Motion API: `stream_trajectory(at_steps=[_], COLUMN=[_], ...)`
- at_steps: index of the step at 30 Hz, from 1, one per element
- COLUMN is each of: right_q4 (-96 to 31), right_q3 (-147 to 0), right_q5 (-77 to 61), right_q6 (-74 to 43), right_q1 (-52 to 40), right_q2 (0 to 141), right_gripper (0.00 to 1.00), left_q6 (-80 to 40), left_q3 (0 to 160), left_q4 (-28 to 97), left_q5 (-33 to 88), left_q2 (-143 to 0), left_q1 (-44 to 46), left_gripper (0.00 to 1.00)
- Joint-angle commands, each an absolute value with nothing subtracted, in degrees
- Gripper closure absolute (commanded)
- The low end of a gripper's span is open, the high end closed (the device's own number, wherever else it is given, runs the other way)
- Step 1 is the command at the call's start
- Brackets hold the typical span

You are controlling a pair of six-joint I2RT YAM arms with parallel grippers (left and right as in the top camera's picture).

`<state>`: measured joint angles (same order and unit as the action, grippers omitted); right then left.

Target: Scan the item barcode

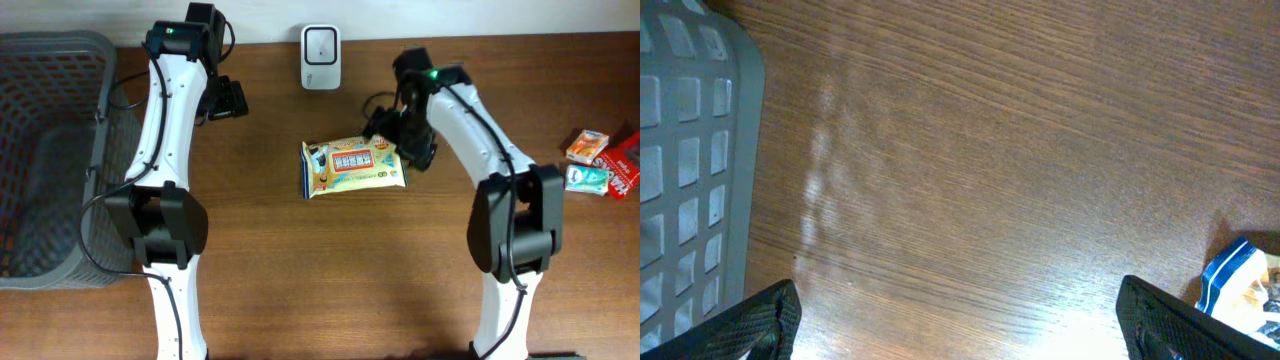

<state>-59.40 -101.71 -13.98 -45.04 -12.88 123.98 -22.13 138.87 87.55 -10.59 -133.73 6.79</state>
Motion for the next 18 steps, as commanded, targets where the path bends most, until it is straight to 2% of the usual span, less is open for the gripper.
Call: stream_trajectory(at_steps=[1, 2, 5, 7, 12, 15, 16, 18], right_q4=[-52.42, -51.13, -50.11, -50.04, -49.45, -44.38, -41.5, -39.72], right_q3=[-96.09, -95.02, -92.42, -91.07, -88.31, -85.47, -84.14, -83.99], right_q5=[-20.34, -20.34, -17.82, -17.1, -13.93, -13.02, -12.75, -10.07], right_q6=[-53.1, -55.29, -65.71, -70.98, -72.53, -72.44, -70.39, -64.49], right_q1=[-15.9, -16.67, -19.16, -20.25, -20.23, -20.23, -20.25, -20.36], right_q2=[123.28, 123.28, 123.28, 123.28, 123.28, 123.28, 123.28, 123.28], right_gripper=[0.01, 0.01, 0.12, 0.12, 0.14, 0.14, 0.24, 0.52], left_q6=[-22.28, -22.28, -22.28, -22.28, -22.28, -22.28, -22.28, -22.28], left_q3=[139.17, 139.17, 139.17, 139.17, 139.17, 139.17, 139.17, 139.17], left_q4=[87.68, 87.68, 87.68, 87.68, 87.68, 87.68, 87.68, 87.68], left_q5=[-11.42, -11.42, -11.42, -11.42, -11.4, -11.42, -11.42, -11.42], left_q2=[-133.6, -133.6, -133.6, -133.6, -133.6, -133.6, -133.6, -133.6], left_q1=[6.92, 6.92, 6.92, 6.96, 6.96, 6.96, 6.96, 6.96], left_gripper=[0.01, 0.01, 0.01, 0.01, 0.01, 0.01, 0.01, 0.01])
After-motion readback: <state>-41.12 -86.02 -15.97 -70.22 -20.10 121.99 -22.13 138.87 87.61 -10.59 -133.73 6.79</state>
